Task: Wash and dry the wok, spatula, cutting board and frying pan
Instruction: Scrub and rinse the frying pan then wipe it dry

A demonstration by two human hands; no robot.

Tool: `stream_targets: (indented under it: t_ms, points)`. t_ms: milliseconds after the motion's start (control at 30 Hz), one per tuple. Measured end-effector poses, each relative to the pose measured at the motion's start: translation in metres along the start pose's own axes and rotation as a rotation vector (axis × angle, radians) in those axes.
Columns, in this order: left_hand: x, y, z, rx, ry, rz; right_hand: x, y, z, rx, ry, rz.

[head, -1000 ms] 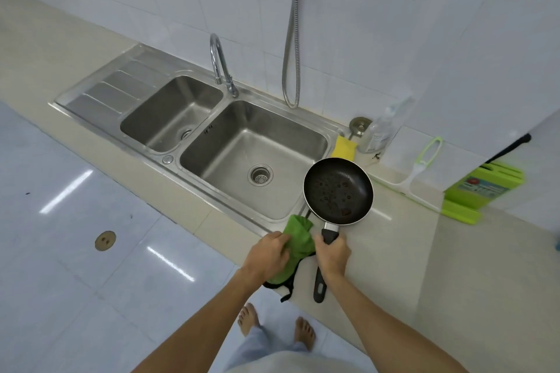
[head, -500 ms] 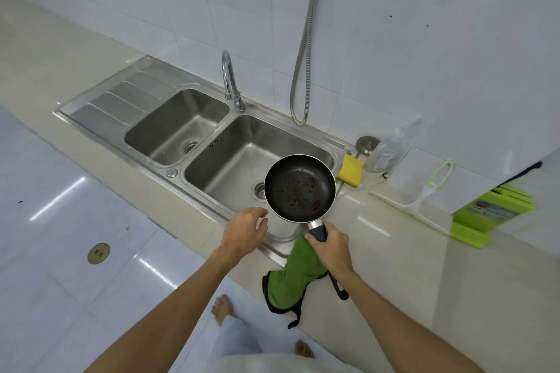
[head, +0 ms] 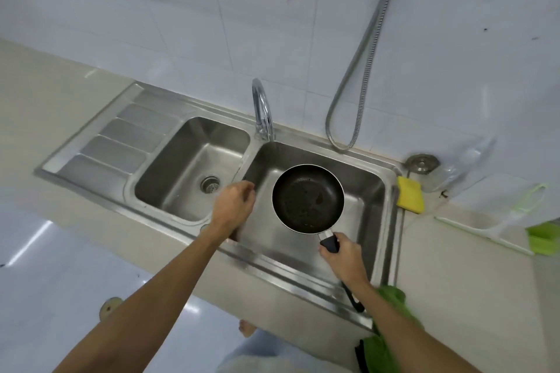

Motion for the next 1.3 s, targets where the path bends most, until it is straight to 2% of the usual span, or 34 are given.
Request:
stream_targets:
  t_ms: [100, 167, 267, 467, 600, 867, 1000, 1300]
  points:
    - [0.007, -0.05, -0.026, -0.019, -0.016, -0.062, -0.023, 0.002, -0.019, -0.049, -0.006, 0.018]
    - [0.003, -0.081, -0.036, -0.045, -0.024, -0.165, -0.034, 0.0, -0.028, -0.059, 0.003, 0.016]
    - [-0.014, -0.122, -0.034, -0.223, -0.135, -0.349, -0.046, -0.009, -0.038, -0.059, 0.023, 0.007]
    - [-0.047, -0.192, -0.007, -0.468, -0.13, -0.427, -0.059, -0.031, -0.05, -0.073, 0.087, -0.027]
    - [-0.068, -0.215, -0.004, -0.603, -0.228, -0.499, -0.065, -0.041, -0.054, -0.088, 0.096, -0.007]
    - [-0.076, -0.215, -0.012, -0.675, -0.244, -0.382, -0.077, -0.049, -0.051, -0.134, 0.081, -0.001]
    - [-0.076, -0.205, -0.02, -0.652, -0.243, -0.333, -0.082, -0.049, -0.052, -0.136, 0.069, 0.012]
    - [-0.077, -0.189, -0.037, -0.629, -0.335, -0.35, -0.078, -0.05, -0.052, -0.132, 0.039, 0.013]
Point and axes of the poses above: each hand's wrist, its own y-axis away from the middle knuckle, its own x-axis out of the back of the hand, z = x × y, the point moved 3 cm from there along -y, towards the middle knuckle, and after that the axes turned 14 degrees about z, right-handed, at the moved point
